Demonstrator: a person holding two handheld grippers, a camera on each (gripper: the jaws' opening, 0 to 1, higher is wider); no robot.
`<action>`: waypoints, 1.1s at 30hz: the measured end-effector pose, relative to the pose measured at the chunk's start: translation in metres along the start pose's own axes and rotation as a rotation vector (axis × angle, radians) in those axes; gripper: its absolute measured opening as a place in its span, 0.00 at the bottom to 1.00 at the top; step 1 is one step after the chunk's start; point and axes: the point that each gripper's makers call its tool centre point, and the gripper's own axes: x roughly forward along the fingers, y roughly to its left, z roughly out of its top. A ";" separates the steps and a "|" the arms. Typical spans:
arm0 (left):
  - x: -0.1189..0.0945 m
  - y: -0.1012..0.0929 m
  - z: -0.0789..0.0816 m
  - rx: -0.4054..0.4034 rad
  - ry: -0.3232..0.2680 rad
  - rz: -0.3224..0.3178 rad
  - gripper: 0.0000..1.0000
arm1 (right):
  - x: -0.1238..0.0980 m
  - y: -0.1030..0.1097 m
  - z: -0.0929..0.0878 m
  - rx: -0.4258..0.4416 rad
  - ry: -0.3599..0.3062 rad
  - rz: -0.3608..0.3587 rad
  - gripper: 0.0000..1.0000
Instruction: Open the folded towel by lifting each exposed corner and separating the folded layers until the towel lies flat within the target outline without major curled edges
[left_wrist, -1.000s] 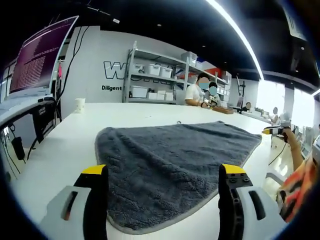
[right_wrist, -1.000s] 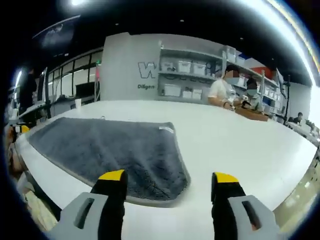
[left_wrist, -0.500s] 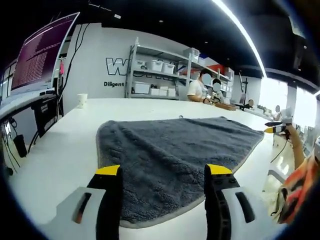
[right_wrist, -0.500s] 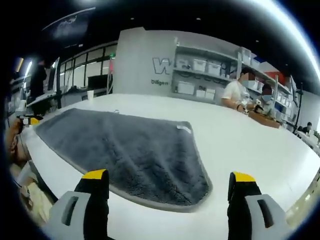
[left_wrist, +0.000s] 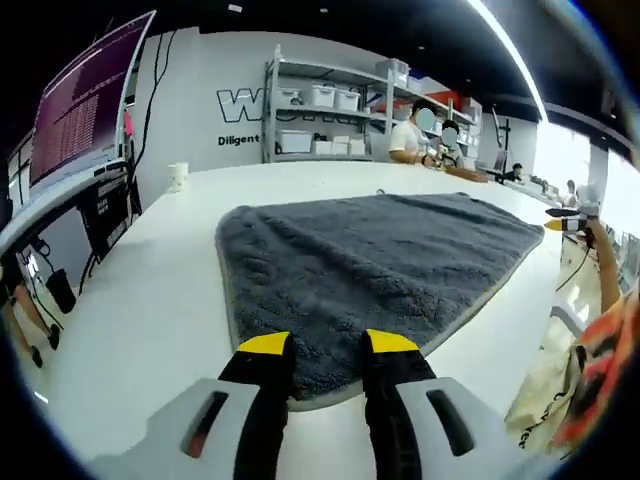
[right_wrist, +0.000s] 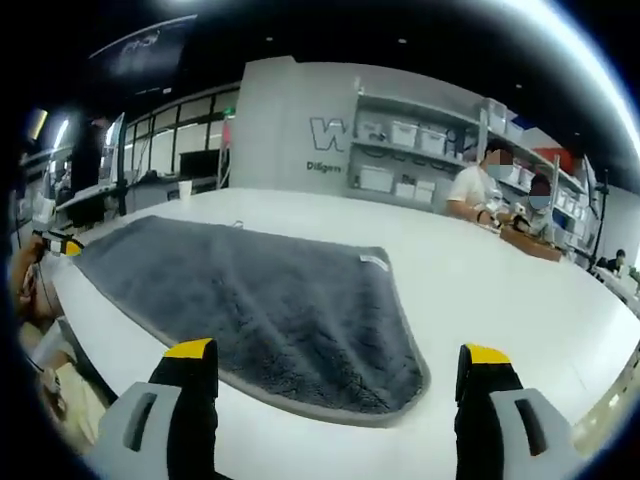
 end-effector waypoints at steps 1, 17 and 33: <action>0.002 0.000 0.000 -0.004 0.000 -0.002 0.26 | 0.000 0.000 0.001 -0.001 -0.001 0.000 0.99; -0.001 0.003 -0.002 0.251 0.029 0.072 0.04 | -0.003 0.002 0.002 -0.010 -0.002 -0.001 0.99; -0.014 0.012 -0.007 0.286 0.068 0.107 0.03 | -0.003 0.000 0.001 -0.015 0.002 -0.002 0.99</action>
